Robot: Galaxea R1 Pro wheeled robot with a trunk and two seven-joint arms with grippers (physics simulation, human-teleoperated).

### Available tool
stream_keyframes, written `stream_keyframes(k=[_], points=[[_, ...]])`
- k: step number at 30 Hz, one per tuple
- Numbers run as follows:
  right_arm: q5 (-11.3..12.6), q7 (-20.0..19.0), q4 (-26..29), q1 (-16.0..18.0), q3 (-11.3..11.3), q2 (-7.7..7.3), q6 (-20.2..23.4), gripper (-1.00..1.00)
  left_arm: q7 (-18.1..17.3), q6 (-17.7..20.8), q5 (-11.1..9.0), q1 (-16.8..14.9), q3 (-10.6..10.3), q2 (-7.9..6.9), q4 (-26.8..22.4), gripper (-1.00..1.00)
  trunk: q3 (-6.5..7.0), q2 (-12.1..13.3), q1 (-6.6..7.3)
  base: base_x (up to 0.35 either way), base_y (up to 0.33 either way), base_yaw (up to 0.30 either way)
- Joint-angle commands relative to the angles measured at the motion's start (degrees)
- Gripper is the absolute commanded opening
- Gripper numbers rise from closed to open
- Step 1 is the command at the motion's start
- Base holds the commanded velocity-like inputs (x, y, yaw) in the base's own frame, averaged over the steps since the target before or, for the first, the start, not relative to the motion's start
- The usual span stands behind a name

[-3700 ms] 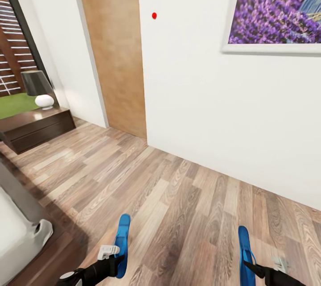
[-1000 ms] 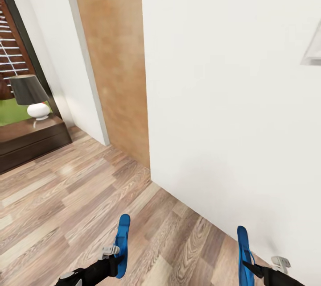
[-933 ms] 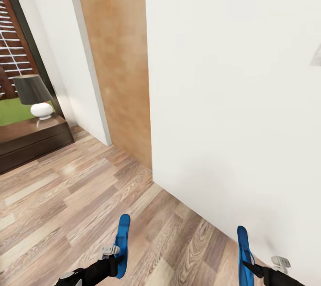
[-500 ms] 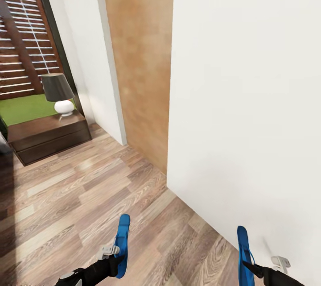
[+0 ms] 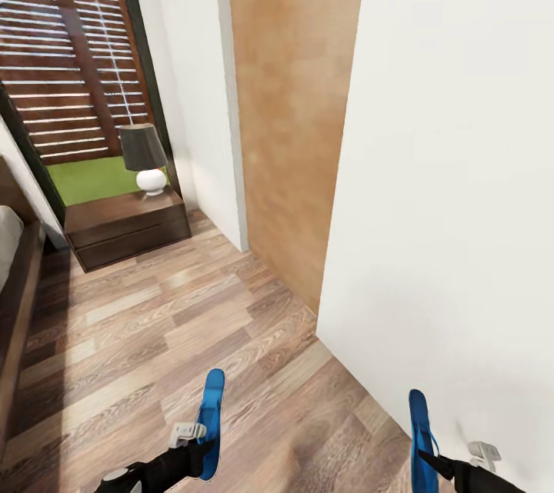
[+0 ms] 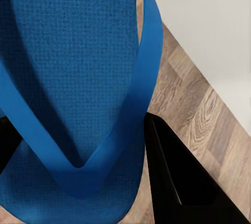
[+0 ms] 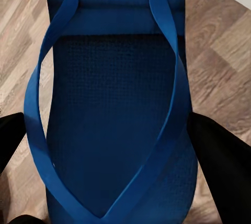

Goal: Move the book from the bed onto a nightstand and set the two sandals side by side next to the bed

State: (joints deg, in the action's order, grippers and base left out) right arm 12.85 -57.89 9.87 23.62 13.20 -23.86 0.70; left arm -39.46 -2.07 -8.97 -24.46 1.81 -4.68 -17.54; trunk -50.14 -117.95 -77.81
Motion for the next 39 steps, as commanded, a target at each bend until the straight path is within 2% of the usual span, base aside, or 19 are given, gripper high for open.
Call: stream_keyframes(k=[1, 6, 12, 25, 39], points=[[0.34, -0.20, -0.03, 0.02, -0.02, 0.06, 0.08, -1.00, -0.26, -0.21, 0.10, -0.06, 0.21, 0.02, 0.09, -1.00, -0.05, -0.02, -0.02, 0.312, 0.000, 0.276], [0.34, -0.19, 0.04, 0.02, -0.02, 1.06, 0.09, -1.00, -0.26, -0.21, 0.10, -0.06, 0.21, 0.02, 0.06, -1.00, -0.05, -0.02, -0.02, 0.322, 0.000, 0.274], [0.34, -0.20, 0.06, 0.02, -0.02, 1.16, 0.09, -1.00, -0.26, -0.21, 0.10, -0.06, 0.26, 0.02, 0.07, -1.00, -0.05, -0.02, -0.02, 0.200, 0.000, 0.273], [0.34, -0.19, 0.06, 0.02, -0.02, 1.19, 0.08, -1.00, -0.26, -0.21, 0.10, -0.06, 0.21, 0.02, 0.06, -1.00, -0.05, -0.02, -0.02, 0.057, 0.000, 0.269], [0.34, -0.17, 0.06, 0.02, -0.02, 1.19, 0.08, -1.00, -0.26, -0.21, 0.10, -0.06, 0.24, 0.02, 0.05, -1.00, -0.05, -0.02, -0.02, 0.313, 0.000, 0.028]])
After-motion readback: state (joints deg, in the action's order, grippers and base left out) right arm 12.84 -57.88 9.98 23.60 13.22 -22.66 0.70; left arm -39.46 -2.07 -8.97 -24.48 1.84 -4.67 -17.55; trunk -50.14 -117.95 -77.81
